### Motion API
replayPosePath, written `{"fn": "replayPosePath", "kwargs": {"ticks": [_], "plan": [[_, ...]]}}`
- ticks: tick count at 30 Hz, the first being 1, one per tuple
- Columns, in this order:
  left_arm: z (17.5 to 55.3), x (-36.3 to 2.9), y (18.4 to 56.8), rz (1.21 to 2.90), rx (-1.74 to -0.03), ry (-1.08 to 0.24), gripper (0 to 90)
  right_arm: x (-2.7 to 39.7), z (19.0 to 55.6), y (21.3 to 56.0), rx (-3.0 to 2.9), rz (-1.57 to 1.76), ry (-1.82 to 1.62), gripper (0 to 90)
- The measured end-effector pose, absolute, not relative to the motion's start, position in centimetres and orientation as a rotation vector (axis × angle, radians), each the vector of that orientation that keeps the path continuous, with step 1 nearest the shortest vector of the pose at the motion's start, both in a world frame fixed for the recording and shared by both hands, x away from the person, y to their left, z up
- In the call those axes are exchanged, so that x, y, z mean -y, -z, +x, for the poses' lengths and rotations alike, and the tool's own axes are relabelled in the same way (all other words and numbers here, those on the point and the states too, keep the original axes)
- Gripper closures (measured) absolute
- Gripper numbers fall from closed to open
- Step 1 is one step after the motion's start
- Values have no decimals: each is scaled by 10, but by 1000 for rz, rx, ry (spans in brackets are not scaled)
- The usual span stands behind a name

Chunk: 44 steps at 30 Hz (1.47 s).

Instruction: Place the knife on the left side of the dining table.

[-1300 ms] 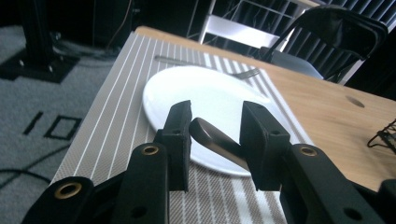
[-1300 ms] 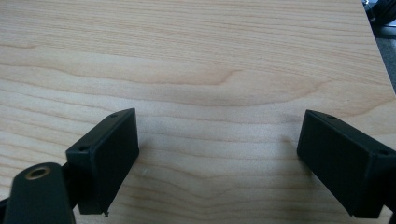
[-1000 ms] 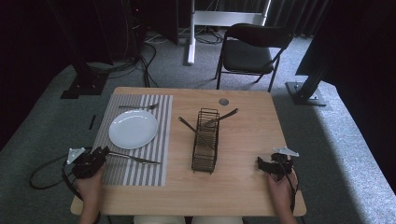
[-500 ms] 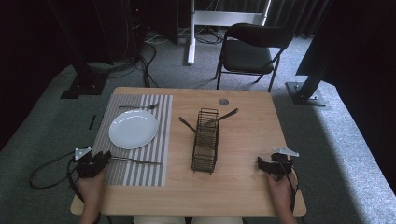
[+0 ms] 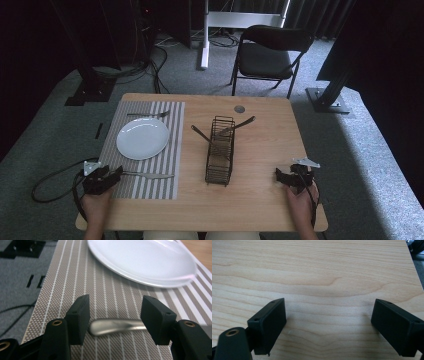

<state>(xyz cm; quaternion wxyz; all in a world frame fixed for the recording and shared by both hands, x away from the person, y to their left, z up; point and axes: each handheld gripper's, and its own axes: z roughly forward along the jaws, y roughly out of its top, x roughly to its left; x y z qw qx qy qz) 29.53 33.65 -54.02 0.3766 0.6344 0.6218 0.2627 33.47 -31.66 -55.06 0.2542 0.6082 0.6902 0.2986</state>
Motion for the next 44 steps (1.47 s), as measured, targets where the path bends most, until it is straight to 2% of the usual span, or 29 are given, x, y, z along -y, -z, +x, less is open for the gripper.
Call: {"fn": "replayPosePath", "kwargs": {"ticks": [2,5,6,8,10,11,14,17,18,23,34,44], "plan": [[289,-334,538,1623,-1568,-671,411,317,335,551,-1875,1653,-811,118],[282,-329,536,1623,-1567,-653,333,317,335,551,-1875,1653,-812,118],[280,-328,536,1619,-1568,-641,282,317,335,551,-1875,1653,-811,118],[275,-327,534,1631,-1567,-637,263,317,335,551,-1875,1653,-811,118],[272,-327,534,1631,-1569,-631,175,317,335,551,-1875,1653,-811,118],[270,-328,533,1633,-1557,-632,175,317,335,551,-1875,1653,-811,117],[265,-327,534,1654,-1555,-683,89,317,335,551,-1875,1653,-811,117],[261,-327,534,1674,-1553,-713,77,317,335,551,-1875,1653,-811,117],[261,-328,534,1694,-1553,-702,0,317,335,551,-1875,1653,-811,117],[258,-327,538,1759,-1561,-741,0,317,335,551,-1875,1653,-811,116],[254,-326,542,1707,-1624,-818,0,317,335,551,-1873,1655,-810,115],[256,-323,543,1751,-1639,-822,0,317,335,551,-1872,1655,-810,115]]}}
